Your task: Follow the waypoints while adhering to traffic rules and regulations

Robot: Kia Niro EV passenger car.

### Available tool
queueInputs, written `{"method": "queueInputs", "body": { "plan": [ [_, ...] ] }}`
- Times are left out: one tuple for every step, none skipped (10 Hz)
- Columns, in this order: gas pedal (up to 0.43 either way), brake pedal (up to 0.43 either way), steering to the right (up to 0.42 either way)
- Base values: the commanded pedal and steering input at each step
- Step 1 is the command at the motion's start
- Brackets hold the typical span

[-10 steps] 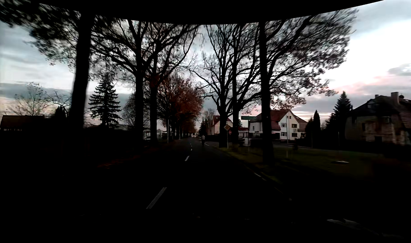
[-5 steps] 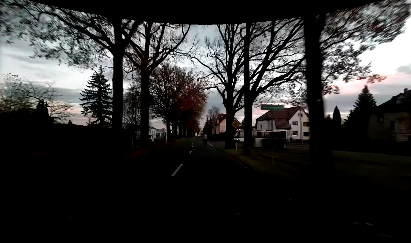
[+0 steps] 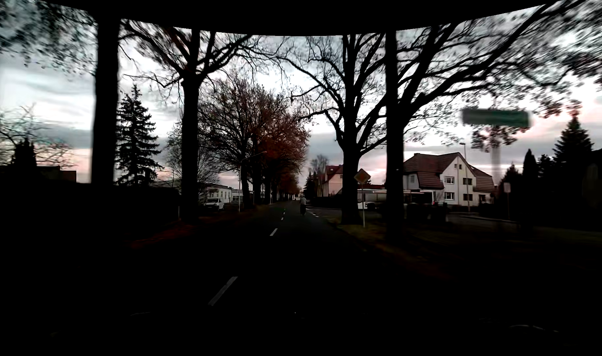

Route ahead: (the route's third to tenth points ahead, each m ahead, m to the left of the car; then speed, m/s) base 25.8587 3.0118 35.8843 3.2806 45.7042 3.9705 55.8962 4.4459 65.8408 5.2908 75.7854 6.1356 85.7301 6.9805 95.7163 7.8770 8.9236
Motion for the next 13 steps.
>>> {"method": "queueInputs", "body": {
  "plan": [
    [0.0, 0.0, -0.024],
    [0.0, 0.006, -0.025],
    [0.0, 0.006, -0.026],
    [0.0, 0.006, -0.026],
    [0.0, 0.0, -0.026],
    [0.0, 0.0, -0.026],
    [0.0, 0.0, -0.027],
    [0.0, 0.006, -0.027],
    [0.0, 0.006, -0.027],
    [0.0, 0.006, -0.027],
    [0.0, 0.0, -0.027],
    [0.0, 0.0, -0.027],
    [0.0, 0.0, -0.027]
  ]
}}
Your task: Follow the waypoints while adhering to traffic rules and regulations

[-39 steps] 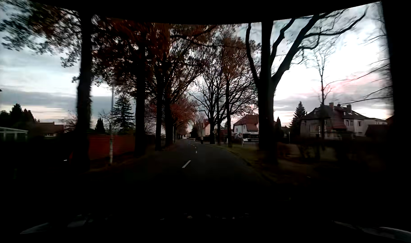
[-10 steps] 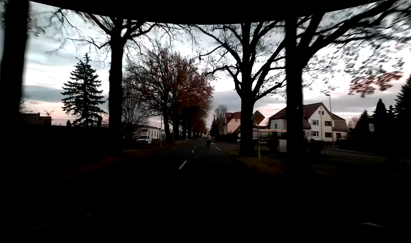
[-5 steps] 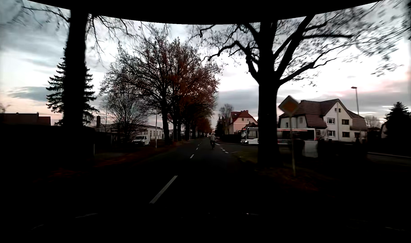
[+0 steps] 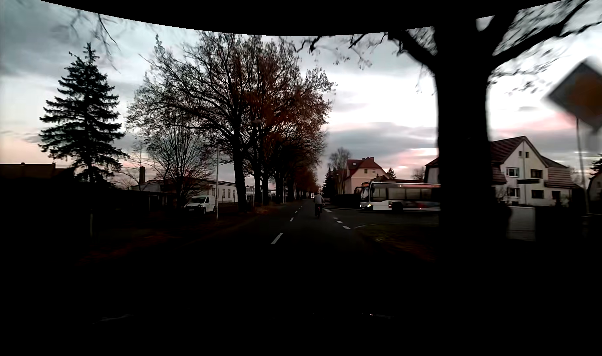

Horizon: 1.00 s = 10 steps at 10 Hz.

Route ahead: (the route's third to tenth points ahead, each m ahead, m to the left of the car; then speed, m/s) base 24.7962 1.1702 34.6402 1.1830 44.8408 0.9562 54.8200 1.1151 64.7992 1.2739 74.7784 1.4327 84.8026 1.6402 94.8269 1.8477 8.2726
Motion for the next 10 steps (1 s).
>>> {"method": "queueInputs", "body": {
  "plan": [
    [0.0, 0.0, -0.027],
    [0.0, 0.0, -0.027],
    [0.0, 0.006, -0.026],
    [0.0, 0.012, -0.025],
    [0.0, 0.006, -0.021],
    [0.0, 0.006, -0.016],
    [0.0, 0.0, -0.01],
    [0.0, 0.0, -0.004],
    [0.0, 0.0, 0.0],
    [0.0, 0.0, 0.002]
  ]
}}
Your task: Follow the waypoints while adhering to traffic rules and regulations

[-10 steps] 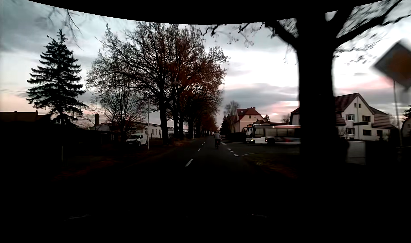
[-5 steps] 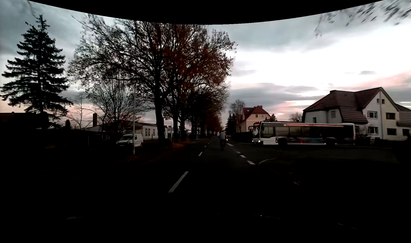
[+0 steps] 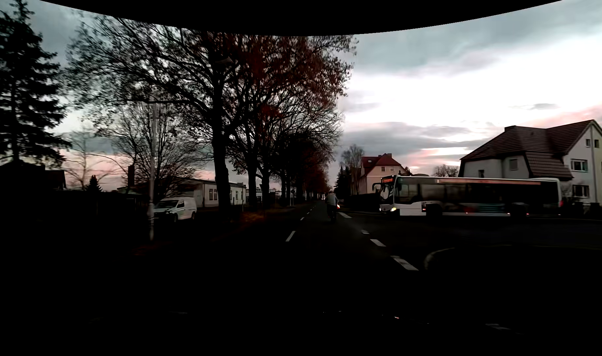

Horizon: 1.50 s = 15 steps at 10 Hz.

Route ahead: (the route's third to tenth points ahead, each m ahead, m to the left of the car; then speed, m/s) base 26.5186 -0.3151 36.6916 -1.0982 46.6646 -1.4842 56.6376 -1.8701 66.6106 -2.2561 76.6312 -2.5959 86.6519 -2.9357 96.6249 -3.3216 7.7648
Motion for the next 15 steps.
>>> {"method": "queueInputs", "body": {
  "plan": [
    [0.0, 0.0, 0.002],
    [0.0, 0.006, 0.002],
    [0.0, 0.012, 0.002],
    [0.0, 0.067, 0.002],
    [0.0, 0.128, 0.002],
    [0.0, 0.159, 0.002],
    [0.0, 0.171, 0.002],
    [0.0, 0.171, 0.002],
    [0.0, 0.171, 0.0],
    [0.0, 0.006, -0.005],
    [0.0, 0.0, -0.013],
    [0.0, 0.0, -0.013],
    [0.0, 0.0, -0.017],
    [0.0, 0.0, -0.02],
    [0.0, 0.0, -0.025]
  ]
}}
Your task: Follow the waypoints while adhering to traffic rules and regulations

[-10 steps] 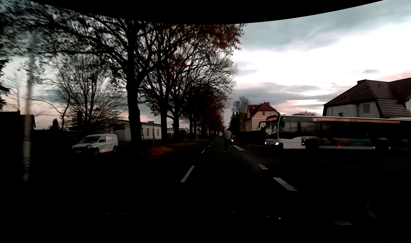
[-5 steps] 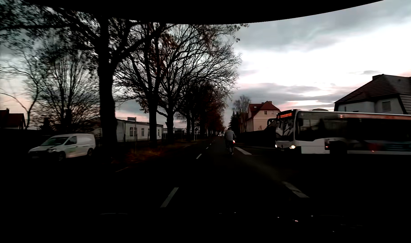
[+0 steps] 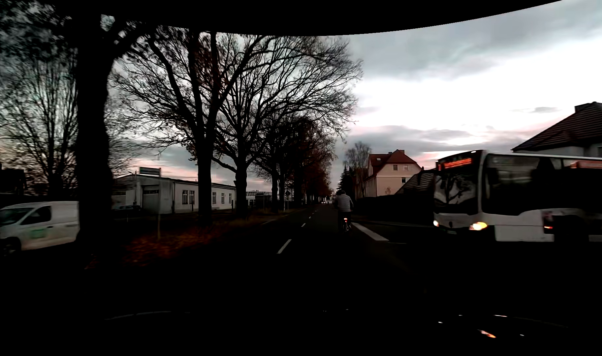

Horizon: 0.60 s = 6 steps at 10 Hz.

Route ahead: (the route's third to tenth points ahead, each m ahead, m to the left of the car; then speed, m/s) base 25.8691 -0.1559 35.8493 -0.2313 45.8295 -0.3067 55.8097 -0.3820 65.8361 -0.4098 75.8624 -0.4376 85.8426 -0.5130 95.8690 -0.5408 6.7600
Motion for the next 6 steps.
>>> {"method": "queueInputs", "body": {
  "plan": [
    [0.0, 0.0, -0.029],
    [0.0, 0.0, -0.034],
    [0.0, 0.0, -0.036],
    [0.008, 0.0, -0.041],
    [0.059, 0.0, -0.049],
    [0.059, 0.0, -0.054]
  ]
}}
